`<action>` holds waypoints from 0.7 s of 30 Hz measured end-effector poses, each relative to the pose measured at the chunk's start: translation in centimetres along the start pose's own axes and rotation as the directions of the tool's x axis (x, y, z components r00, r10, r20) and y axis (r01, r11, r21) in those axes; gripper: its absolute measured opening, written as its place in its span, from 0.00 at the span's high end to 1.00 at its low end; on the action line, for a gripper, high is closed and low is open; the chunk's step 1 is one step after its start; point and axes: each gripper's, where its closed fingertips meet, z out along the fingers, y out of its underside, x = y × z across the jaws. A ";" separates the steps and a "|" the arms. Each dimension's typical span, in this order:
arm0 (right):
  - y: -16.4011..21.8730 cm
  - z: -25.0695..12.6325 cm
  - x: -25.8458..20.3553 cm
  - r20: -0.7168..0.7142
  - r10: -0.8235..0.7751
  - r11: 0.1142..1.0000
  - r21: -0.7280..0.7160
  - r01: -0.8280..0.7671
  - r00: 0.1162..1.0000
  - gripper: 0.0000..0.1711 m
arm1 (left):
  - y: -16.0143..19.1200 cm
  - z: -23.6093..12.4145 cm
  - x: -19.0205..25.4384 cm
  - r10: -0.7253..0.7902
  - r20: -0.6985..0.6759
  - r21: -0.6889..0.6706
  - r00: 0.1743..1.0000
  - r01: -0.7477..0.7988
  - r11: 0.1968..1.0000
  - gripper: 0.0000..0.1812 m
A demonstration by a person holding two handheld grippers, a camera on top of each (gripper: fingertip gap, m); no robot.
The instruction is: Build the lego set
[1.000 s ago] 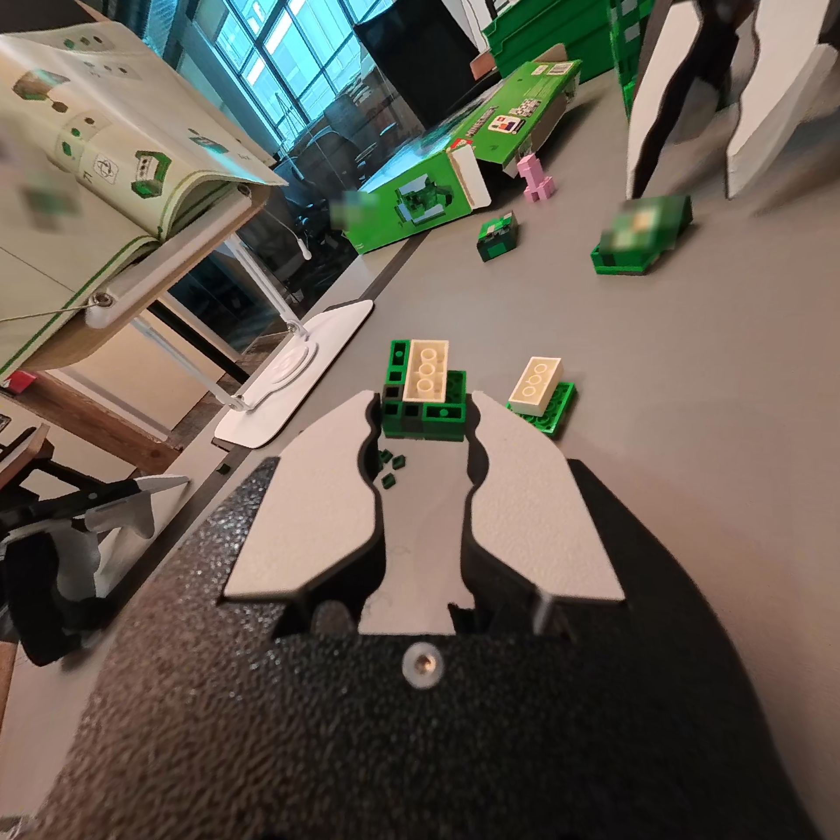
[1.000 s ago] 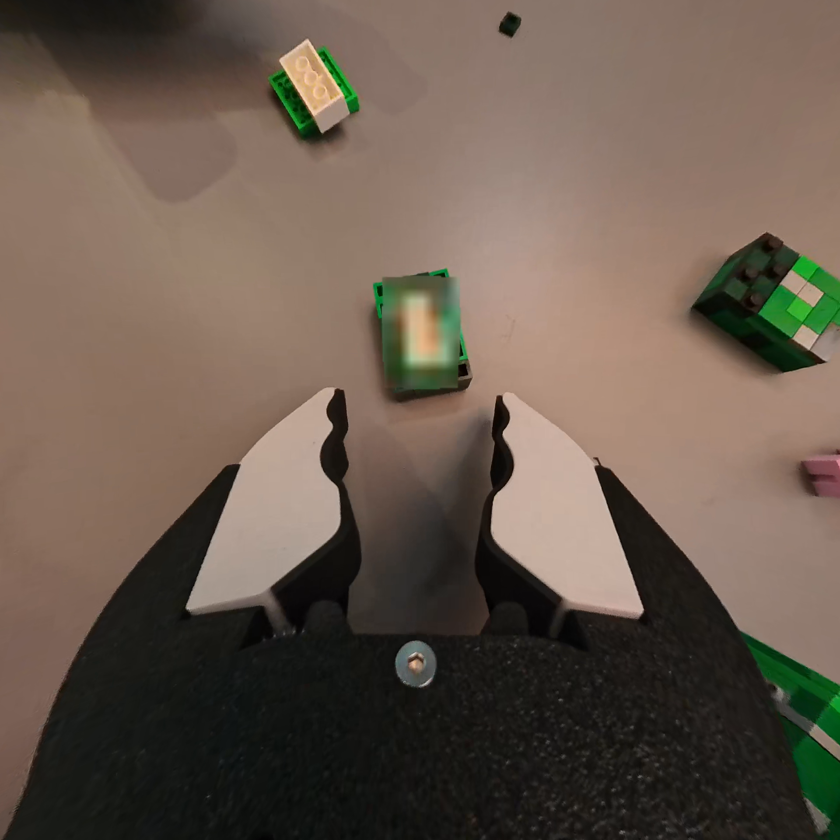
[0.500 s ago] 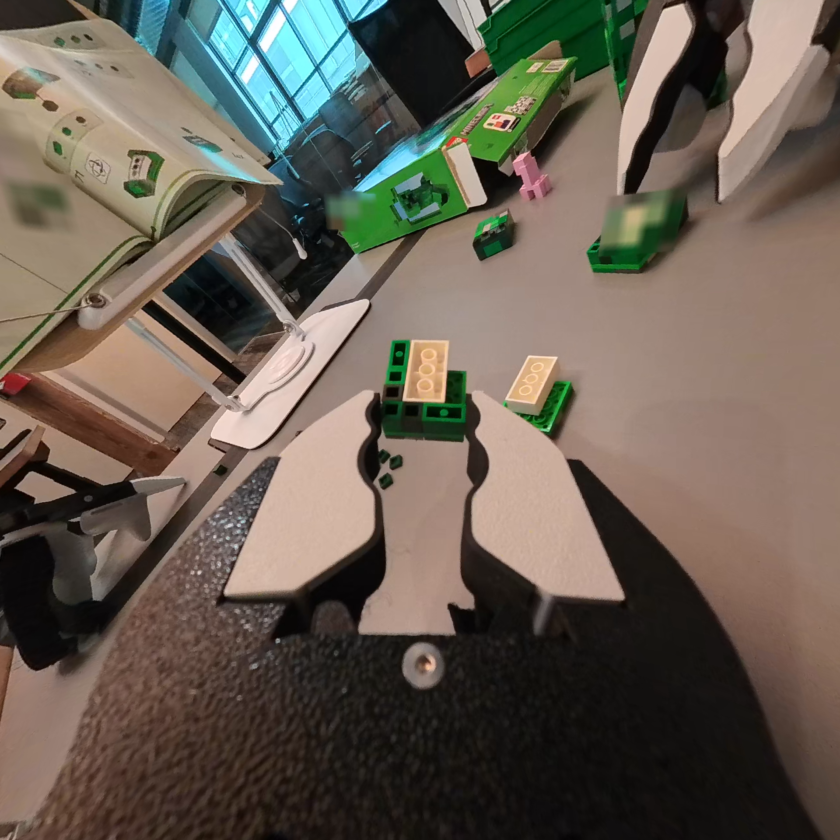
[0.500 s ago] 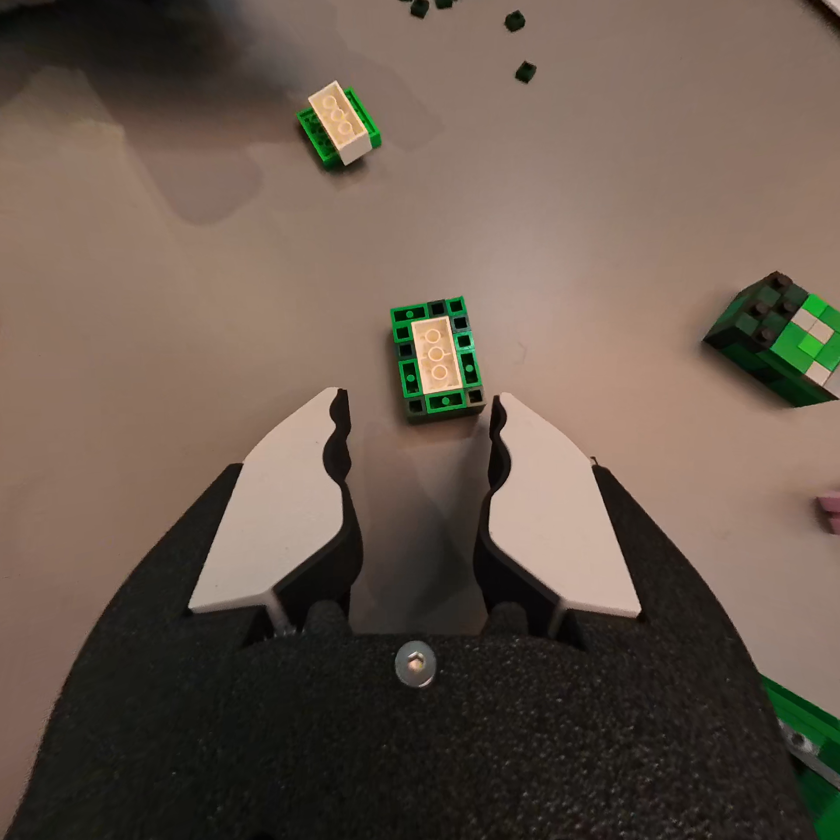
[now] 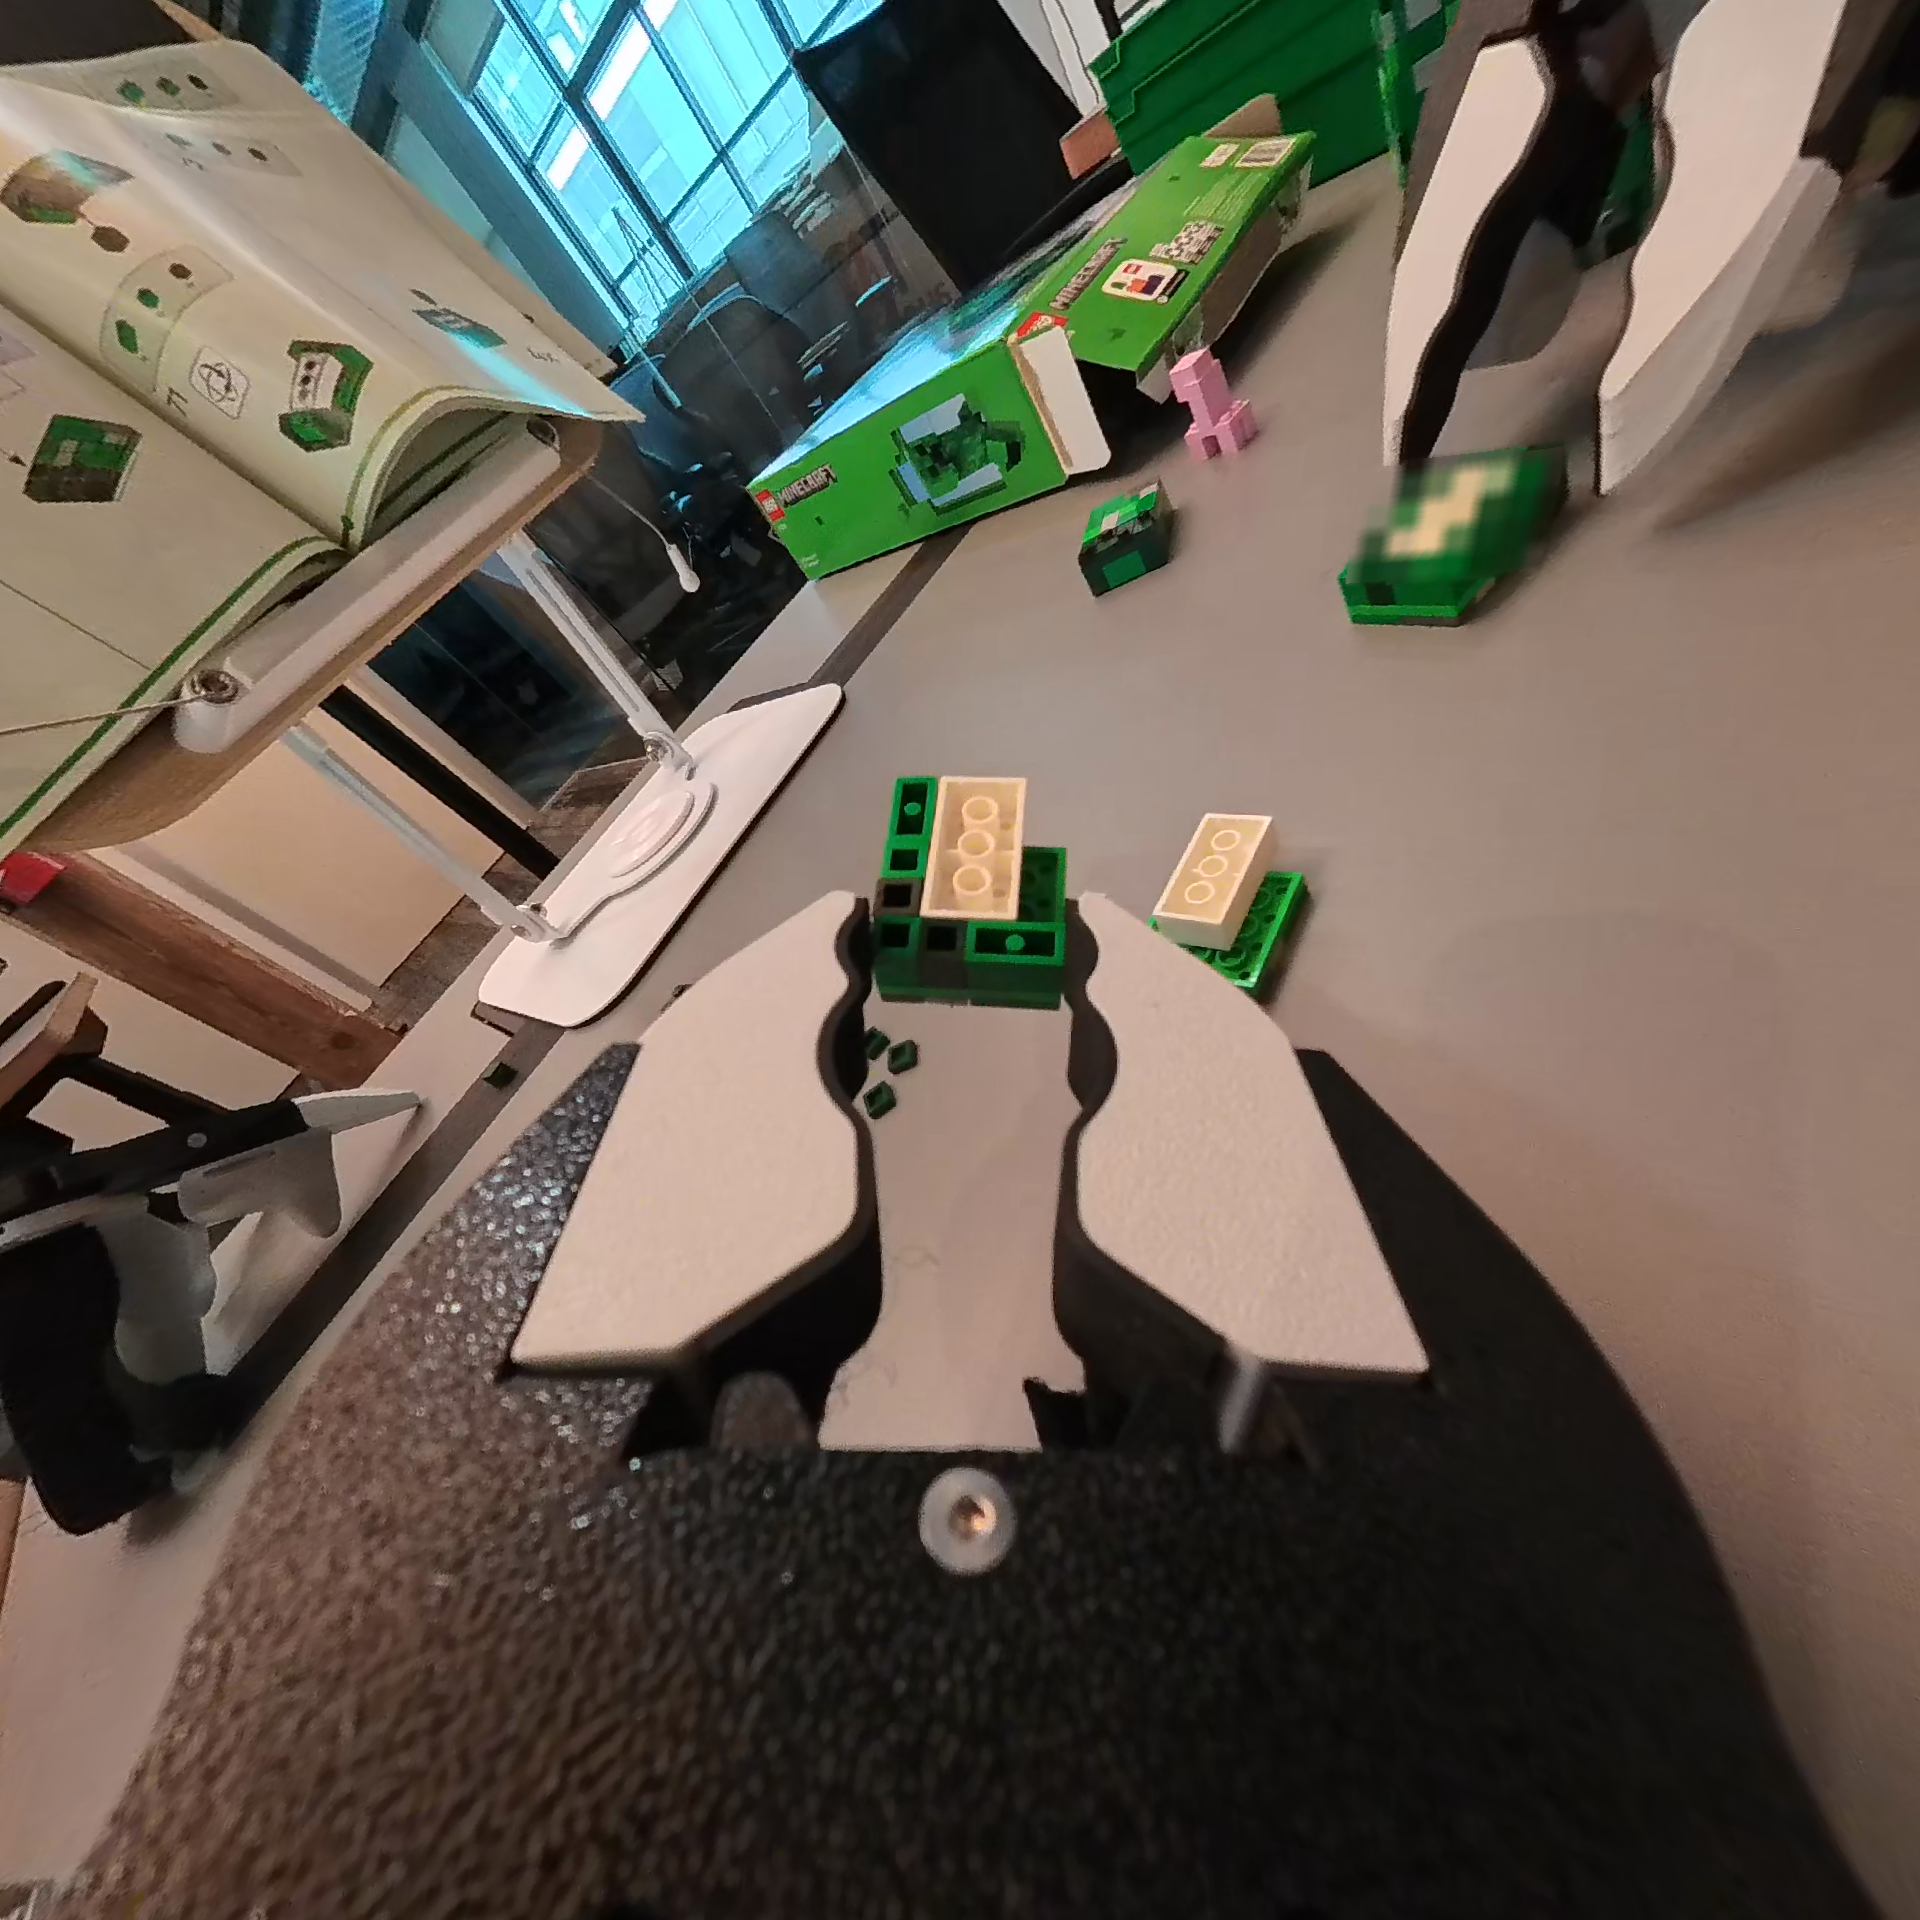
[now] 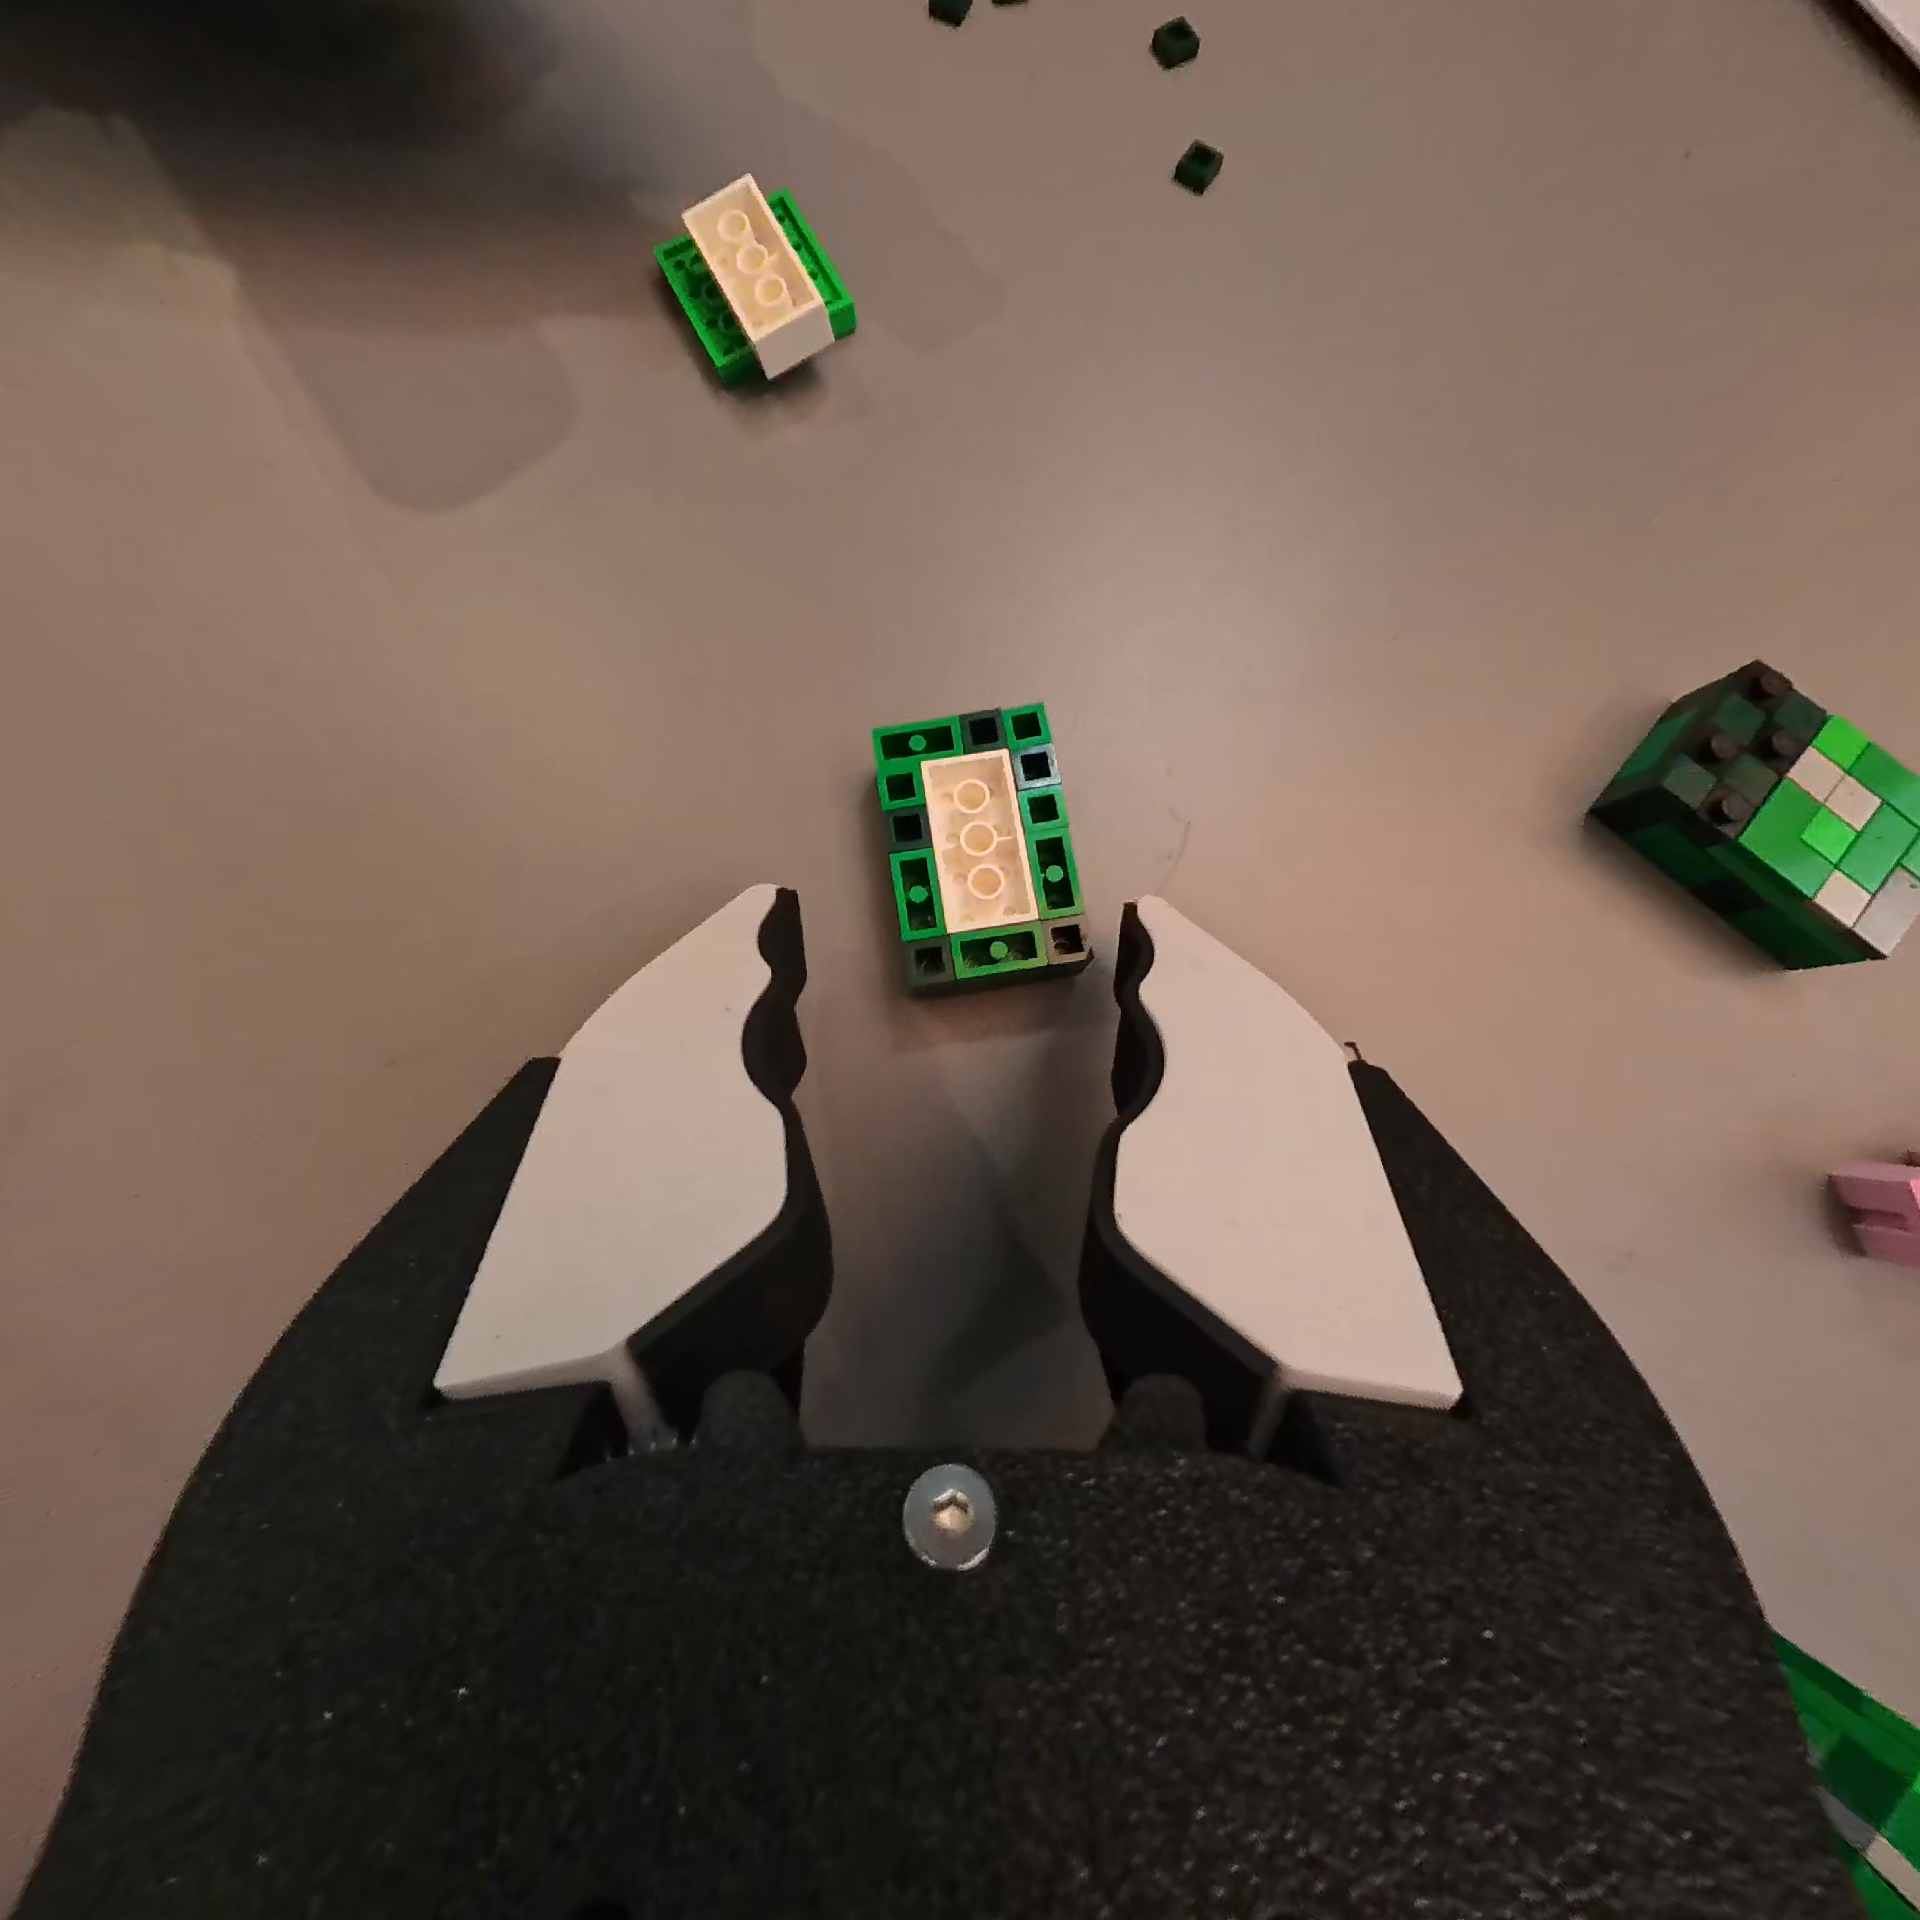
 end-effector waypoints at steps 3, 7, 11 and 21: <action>0.0 0.0 -0.1 0.005 0.002 1.000 -0.002 -0.002 1.000 0.67 | 0.0 0.0 0.0 0.000 0.000 0.000 1.000 0.000 1.000 0.81; 0.2 0.1 -0.2 0.010 -0.002 1.000 -0.008 0.002 1.000 0.67 | 0.0 0.0 0.0 0.000 -0.001 0.000 1.000 0.000 1.000 0.81; 0.3 0.0 -0.4 0.015 -0.001 1.000 -0.009 0.001 1.000 0.68 | 0.0 0.0 0.0 0.001 -0.002 -0.001 1.000 -0.001 1.000 0.81; 0.7 -0.1 -1.8 0.048 0.003 1.000 -0.024 -0.002 0.999 0.70 | 0.0 0.0 0.1 0.004 -0.005 -0.003 1.000 -0.004 1.000 0.81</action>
